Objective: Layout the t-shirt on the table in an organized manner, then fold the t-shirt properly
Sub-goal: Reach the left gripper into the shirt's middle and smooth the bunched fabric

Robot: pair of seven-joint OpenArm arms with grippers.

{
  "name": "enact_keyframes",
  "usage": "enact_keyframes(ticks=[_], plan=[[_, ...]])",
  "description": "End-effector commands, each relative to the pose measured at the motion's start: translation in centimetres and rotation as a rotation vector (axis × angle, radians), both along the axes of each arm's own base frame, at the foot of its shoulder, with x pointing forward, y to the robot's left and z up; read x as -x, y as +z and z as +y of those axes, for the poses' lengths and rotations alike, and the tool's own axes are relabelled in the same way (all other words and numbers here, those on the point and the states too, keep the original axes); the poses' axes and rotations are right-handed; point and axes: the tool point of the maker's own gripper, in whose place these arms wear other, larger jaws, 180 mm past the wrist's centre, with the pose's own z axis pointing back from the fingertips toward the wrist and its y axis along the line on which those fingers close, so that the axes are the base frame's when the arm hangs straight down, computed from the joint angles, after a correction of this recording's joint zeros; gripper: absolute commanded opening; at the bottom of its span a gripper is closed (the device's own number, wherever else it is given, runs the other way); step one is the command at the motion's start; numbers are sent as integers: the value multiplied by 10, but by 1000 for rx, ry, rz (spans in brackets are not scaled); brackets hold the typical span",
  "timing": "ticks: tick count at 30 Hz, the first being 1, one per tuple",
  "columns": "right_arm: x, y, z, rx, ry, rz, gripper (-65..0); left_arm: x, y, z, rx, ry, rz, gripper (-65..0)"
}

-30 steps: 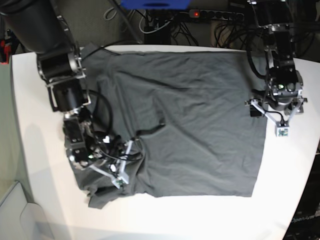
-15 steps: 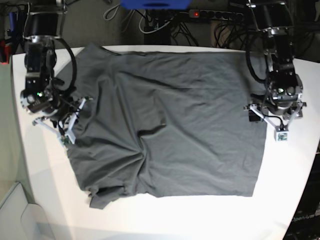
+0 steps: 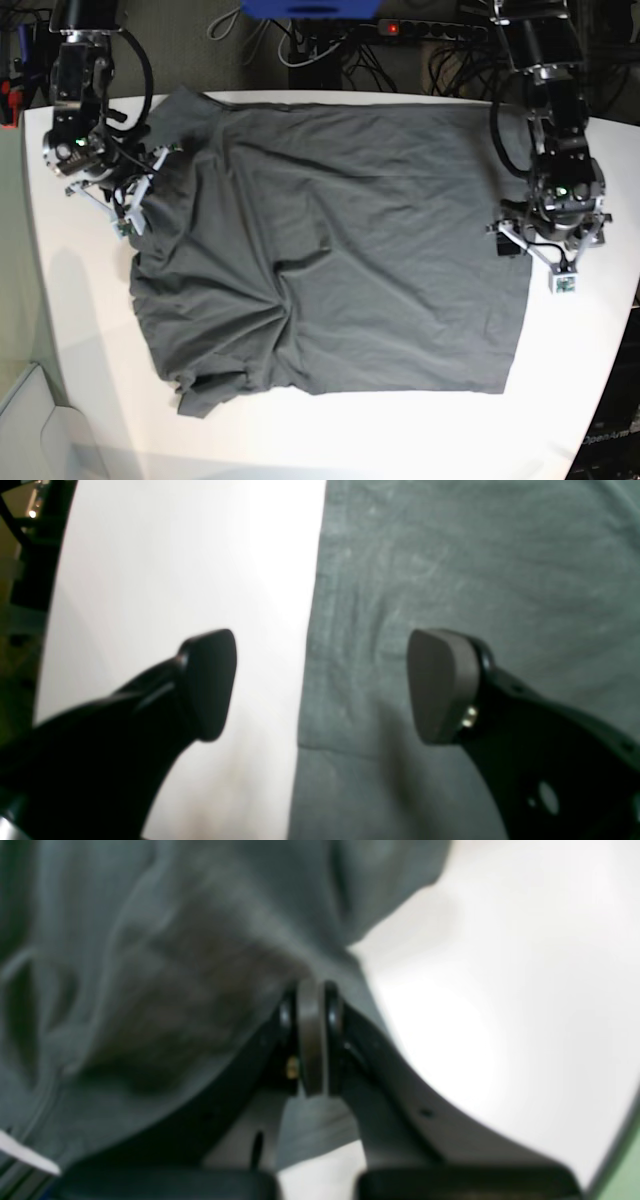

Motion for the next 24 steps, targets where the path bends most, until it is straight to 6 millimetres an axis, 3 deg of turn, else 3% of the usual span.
enact_keyframes(ticks=[1,5,8,11,15,19,21,24], plan=[[-9,10,-3,4,3,-42,-650,-16,17,-7,14,-12,-67,-132],[-4,3,-4,0,-3,-18,-650,-34,10,-44,94,-47,-69,-132],[2,-12,-6,-10,-15,27,-650,-58,7,-97,124,-170,-55,-132],[3,-18,-5,-25,-16,24,-650,-77,2,-168,149,-333,-28,-132],[8,-28,-5,-34,-21,47,-650,-102,5,-247,145,-534,-126,-132],[11,-33,-6,-38,-25,60,-650,-115,-1,-318,166,-696,-239,-132],[12,-33,-6,-36,-25,64,-650,-121,0,-345,183,-742,-282,-132],[12,-33,-5,-37,-26,66,-650,-133,-21,-345,159,-760,-273,-132]])
